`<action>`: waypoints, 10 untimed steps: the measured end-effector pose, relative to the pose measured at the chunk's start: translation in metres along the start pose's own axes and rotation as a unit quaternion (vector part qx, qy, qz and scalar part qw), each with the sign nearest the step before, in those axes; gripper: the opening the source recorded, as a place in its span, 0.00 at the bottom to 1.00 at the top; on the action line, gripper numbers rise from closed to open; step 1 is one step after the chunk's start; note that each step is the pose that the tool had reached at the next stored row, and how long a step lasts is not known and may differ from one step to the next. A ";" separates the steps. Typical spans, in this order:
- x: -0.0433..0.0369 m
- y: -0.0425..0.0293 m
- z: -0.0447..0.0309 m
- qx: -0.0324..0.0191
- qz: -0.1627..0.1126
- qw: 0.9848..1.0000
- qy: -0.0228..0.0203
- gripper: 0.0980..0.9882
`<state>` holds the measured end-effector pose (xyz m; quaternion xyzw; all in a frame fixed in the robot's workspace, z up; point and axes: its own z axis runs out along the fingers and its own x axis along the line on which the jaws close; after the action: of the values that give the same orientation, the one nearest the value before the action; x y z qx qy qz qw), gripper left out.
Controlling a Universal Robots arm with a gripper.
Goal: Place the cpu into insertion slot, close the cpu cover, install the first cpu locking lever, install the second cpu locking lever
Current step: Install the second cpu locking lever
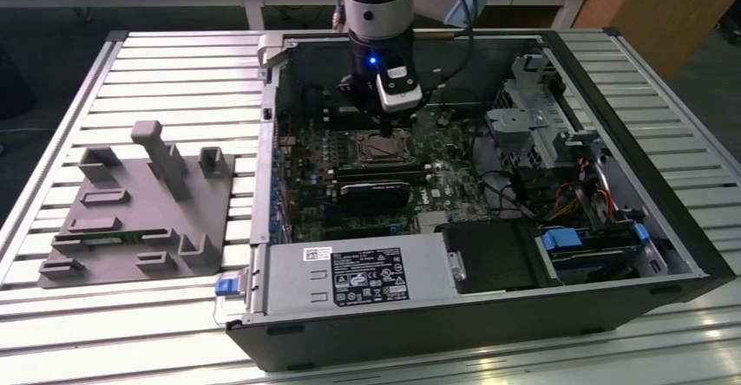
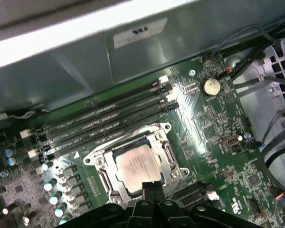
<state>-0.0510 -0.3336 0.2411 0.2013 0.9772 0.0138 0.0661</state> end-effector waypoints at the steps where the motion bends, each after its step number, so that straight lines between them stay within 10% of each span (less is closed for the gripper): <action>1: -0.0006 -0.0014 0.0000 0.000 0.000 1.000 0.000 0.01; 10: -0.0070 -0.0163 0.0004 0.000 -0.004 1.000 0.000 0.01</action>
<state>-0.0510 -0.3513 0.2406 0.1972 0.9780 0.0140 0.0660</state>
